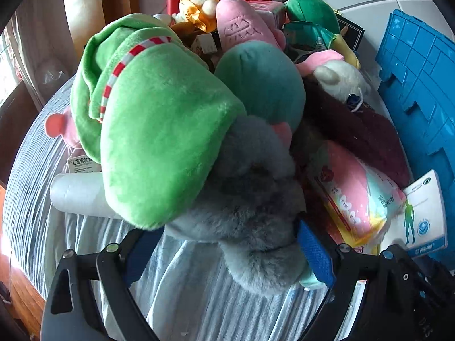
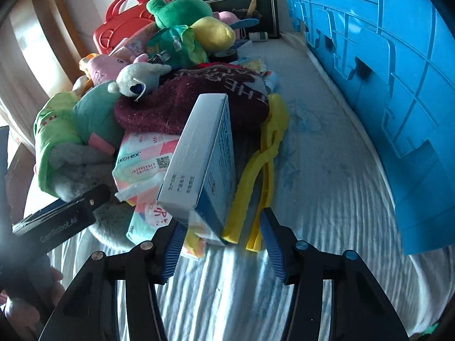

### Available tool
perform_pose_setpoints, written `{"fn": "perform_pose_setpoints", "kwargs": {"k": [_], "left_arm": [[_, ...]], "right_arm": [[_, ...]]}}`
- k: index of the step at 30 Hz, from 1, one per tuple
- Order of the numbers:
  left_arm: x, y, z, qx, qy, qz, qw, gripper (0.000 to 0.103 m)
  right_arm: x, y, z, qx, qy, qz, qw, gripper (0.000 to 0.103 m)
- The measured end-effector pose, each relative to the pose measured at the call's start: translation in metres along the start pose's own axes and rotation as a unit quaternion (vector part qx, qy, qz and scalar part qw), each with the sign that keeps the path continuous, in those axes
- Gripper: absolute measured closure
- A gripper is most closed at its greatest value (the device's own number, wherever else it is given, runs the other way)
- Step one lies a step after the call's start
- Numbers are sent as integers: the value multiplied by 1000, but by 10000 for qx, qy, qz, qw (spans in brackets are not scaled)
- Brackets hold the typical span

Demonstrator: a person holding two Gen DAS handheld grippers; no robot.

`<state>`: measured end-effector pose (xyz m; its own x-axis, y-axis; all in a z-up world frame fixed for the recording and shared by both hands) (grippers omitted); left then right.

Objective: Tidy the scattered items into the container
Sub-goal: 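Grasp the white medicine box with right tool while left tool grasps the grey plush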

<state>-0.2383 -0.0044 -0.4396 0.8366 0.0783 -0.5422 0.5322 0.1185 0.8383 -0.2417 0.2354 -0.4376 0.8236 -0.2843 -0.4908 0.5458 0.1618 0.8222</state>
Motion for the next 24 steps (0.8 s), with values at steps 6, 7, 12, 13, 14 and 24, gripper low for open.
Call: {"fn": "perform_pose_setpoints", "kwargs": {"k": [6,7,12,13,14,24], "left_arm": [[-5,-29,1,30,159,301,9994,11],[-4,-32,0,17,142,333,9993,11],[-4,-34,-11,147,-123,251,9995,46],[-4,-31,-12,115,-192,206,9995,47],[-4,-27,-14,91,-261,159,9995,49],[-1,58,-20,-40,-827,-496,9953,54]], "right_arm": [[-5,-11,0,43,28,82,10000,51],[-5,-13,0,38,28,99,9999,51],[-5,-20,4,3,123,104,9999,53],[-5,-20,4,10,156,72,9999,55],[-6,-20,4,56,196,38,9998,59],[-17,20,-18,249,130,-348,9990,72]]}}
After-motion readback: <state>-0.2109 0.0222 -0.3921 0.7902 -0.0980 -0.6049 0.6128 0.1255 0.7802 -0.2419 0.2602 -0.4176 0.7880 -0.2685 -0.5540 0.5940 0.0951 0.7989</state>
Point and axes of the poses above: each gripper's, at about its wrist camera, not at the fingertips, and y roughly against the way its jaws point, z to its left, x to its underside, the point moved 10 cm from there along -y, roughly the way its jaws point, and after that the axes turned 12 degrees about -y, right-handed, at the moved point
